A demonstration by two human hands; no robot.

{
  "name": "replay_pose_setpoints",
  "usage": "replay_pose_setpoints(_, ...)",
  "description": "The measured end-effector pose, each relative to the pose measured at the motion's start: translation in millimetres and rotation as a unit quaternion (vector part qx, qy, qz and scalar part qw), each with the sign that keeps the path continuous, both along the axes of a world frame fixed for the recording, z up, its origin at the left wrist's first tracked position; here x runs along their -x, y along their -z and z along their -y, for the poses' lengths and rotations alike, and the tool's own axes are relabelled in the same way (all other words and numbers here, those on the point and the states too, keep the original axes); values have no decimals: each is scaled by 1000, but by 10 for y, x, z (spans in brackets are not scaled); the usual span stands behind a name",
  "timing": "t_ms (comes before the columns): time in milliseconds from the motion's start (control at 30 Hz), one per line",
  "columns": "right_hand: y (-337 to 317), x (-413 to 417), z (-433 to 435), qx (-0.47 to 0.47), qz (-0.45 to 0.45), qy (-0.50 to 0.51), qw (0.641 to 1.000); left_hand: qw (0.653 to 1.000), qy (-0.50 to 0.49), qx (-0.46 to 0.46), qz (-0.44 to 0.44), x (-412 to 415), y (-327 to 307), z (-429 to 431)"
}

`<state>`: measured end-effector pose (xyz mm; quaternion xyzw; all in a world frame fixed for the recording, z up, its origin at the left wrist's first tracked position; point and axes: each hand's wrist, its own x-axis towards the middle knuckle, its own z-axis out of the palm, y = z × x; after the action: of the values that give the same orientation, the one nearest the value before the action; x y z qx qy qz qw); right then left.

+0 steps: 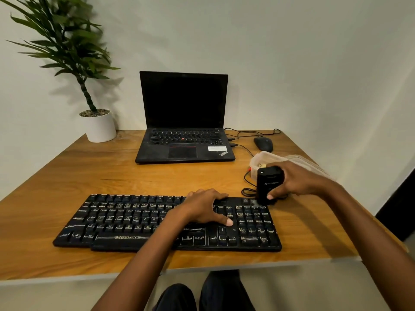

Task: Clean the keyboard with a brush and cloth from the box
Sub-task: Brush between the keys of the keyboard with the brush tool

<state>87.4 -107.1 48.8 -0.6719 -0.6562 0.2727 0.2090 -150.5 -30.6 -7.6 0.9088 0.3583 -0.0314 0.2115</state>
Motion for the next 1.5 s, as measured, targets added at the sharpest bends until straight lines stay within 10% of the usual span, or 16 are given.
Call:
replay_pose_setpoints(467, 150, 155, -116, -136, -37, 56, 988, 1000, 3, 2, 0, -11, -29, 7)
replay_pose_setpoints(1500, 162, 85, 62, -122, -15, 79, 989, 1000, 6, -19, 12, -2, 44, -19)
